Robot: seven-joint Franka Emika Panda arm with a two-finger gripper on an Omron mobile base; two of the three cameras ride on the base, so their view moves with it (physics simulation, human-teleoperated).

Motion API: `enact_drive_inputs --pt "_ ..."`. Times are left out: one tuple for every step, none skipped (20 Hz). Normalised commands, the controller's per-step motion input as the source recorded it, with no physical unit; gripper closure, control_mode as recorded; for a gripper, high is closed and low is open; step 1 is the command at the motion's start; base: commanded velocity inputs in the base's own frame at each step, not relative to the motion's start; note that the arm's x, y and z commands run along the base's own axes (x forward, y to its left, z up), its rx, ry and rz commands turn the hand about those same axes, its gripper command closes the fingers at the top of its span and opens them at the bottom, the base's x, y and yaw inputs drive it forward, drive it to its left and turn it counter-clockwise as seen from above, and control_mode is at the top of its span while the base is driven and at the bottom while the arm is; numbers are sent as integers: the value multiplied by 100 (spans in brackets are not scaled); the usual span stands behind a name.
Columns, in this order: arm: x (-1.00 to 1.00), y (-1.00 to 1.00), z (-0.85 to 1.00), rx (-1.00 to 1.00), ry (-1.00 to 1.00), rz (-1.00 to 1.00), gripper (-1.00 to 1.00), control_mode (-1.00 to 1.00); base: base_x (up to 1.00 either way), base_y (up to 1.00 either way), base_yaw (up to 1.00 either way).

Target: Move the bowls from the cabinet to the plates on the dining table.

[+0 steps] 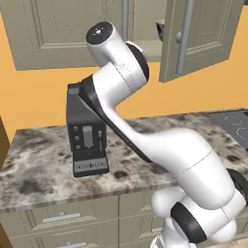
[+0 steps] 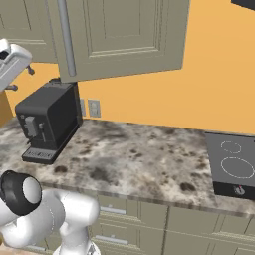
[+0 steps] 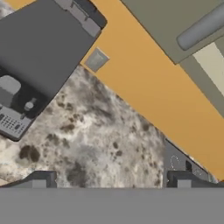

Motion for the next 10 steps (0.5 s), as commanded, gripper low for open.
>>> enact_drive_inputs --pt "30 -31 0 -23 0 0 -100 -100 0 0 0" --pt "34 -36 0 -21 0 0 -100 -100 0 0 0" --pt "39 -39 0 -17 0 0 -100 -100 0 0 0" --pt "40 -40 0 -15 0 0 -100 -100 0 0 0" --pt "37 -40 0 -16 0 0 -100 -100 0 0 0" --pt "28 -41 0 -16 0 0 -100 -100 0 0 0" --pt "31 -46 0 -15 0 0 -100 -100 0 0 0" --pt "32 -49 0 -14 0 0 -100 -100 0 0 0" --pt "39 -50 0 -13 0 0 -100 -100 0 0 0" --pt "39 -48 0 -13 0 0 -100 -100 0 0 0"
